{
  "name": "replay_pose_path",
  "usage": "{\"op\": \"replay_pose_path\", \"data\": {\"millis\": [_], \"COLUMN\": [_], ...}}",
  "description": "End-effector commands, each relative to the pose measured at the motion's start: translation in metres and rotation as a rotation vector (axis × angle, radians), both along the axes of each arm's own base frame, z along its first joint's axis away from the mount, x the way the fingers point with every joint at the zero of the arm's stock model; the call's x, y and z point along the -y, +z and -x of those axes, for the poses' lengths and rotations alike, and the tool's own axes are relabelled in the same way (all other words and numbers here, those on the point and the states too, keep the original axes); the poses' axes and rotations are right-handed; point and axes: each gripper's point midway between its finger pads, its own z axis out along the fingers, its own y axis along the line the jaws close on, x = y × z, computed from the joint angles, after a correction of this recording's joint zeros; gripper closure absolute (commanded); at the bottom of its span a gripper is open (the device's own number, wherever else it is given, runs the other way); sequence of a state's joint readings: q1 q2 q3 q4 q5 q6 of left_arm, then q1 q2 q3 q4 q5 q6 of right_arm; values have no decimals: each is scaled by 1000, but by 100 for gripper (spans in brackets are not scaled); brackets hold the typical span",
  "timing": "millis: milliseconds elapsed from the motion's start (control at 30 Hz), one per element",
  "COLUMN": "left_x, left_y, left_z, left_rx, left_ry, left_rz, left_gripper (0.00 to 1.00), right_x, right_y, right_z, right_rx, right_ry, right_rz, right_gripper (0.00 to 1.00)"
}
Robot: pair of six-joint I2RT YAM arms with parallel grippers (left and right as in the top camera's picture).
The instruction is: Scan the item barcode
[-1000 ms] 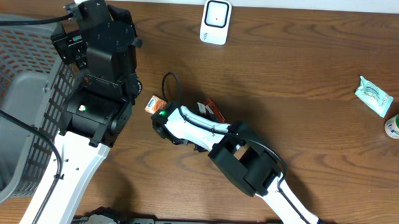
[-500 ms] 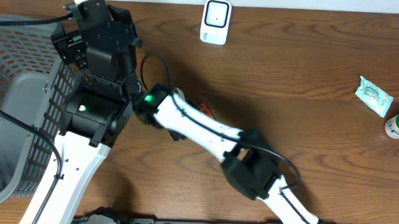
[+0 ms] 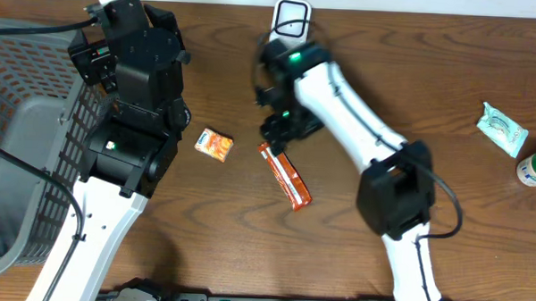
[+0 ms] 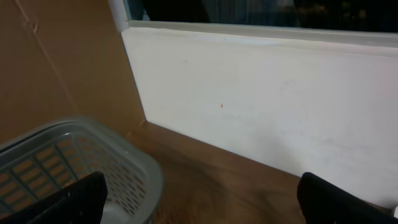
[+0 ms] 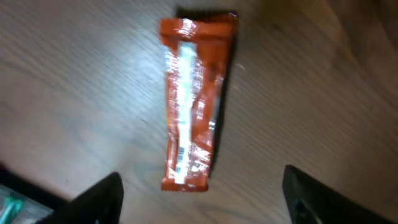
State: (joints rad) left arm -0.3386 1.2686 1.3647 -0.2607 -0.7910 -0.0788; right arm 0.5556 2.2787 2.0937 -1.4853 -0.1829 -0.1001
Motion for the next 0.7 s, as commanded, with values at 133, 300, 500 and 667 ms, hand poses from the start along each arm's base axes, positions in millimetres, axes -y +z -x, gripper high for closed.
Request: {"op": "replay_pose_path", "data": {"millis": [133, 300, 500, 667], "left_x": [0, 0, 0, 0], "left_y": [-3, -3, -3, -3], "left_z": [-2, -2, -2, -2], "left_rx": [-1, -1, -1, -2], "left_ry": [5, 5, 5, 5], "left_rz": [5, 5, 5, 5], "left_gripper": [2, 2, 2, 2], "right_x": [12, 13, 4, -5], "right_y": [-33, -72, -85, -92], "right_z": [8, 27, 41, 53], "right_rx": [-102, -135, -158, -164], "right_ry": [16, 30, 50, 70], "right_rz": [-95, -81, -96, -86], "right_gripper": [22, 32, 32, 30]}}
